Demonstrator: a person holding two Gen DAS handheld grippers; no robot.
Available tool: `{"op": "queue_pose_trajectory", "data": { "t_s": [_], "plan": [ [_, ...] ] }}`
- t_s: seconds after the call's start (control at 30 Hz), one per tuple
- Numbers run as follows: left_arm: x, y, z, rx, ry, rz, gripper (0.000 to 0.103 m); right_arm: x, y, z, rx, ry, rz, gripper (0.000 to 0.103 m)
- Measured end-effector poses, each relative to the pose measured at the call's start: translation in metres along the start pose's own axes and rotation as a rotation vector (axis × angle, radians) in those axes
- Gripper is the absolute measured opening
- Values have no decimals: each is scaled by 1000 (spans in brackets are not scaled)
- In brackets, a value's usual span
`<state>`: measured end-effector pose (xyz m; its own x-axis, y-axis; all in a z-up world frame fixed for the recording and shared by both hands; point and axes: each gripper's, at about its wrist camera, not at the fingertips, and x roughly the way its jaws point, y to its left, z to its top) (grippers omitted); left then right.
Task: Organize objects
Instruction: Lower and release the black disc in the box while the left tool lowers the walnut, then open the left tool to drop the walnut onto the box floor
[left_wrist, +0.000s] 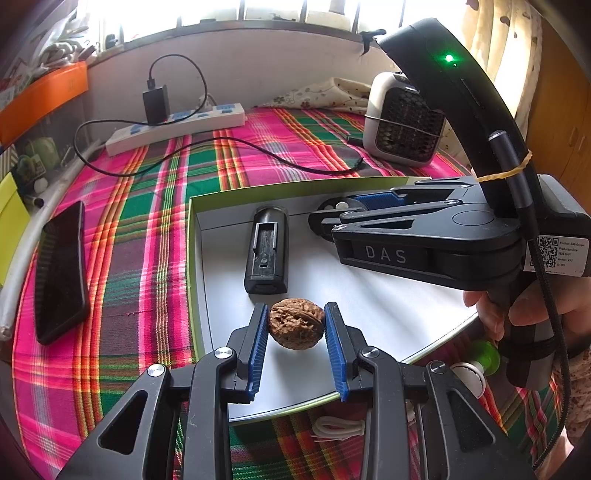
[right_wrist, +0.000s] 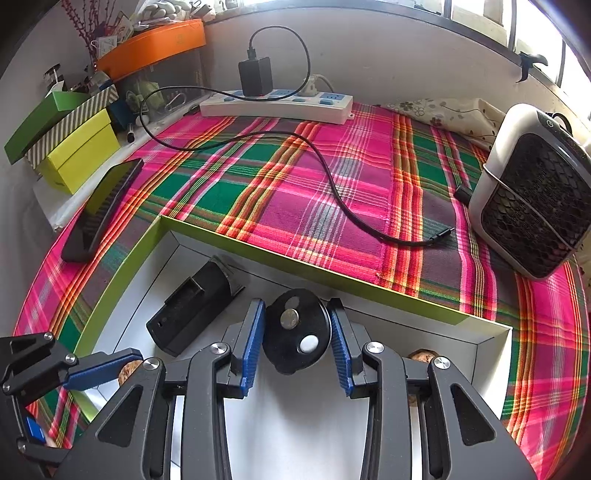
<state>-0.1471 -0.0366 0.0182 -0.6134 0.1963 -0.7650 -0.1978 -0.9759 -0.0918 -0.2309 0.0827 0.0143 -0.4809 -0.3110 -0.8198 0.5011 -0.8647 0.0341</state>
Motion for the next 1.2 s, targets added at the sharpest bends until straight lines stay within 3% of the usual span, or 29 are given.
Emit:
{"op": "queue_pose_trajectory", "data": {
  "t_s": [0.47, 0.53, 1.2],
  "plan": [
    [0, -1, -2, -8, 1, -4, 31, -4, -4, -4, 24, -22, -13, 45],
    [0, -1, -2, -9, 2, -5, 32, -5, -4, -4, 28, -25, -19, 52],
    [-25, -9, -11, -9, -28, -6, 35, -41, -7, -22, 70, -93, -69, 52]
  ]
}}
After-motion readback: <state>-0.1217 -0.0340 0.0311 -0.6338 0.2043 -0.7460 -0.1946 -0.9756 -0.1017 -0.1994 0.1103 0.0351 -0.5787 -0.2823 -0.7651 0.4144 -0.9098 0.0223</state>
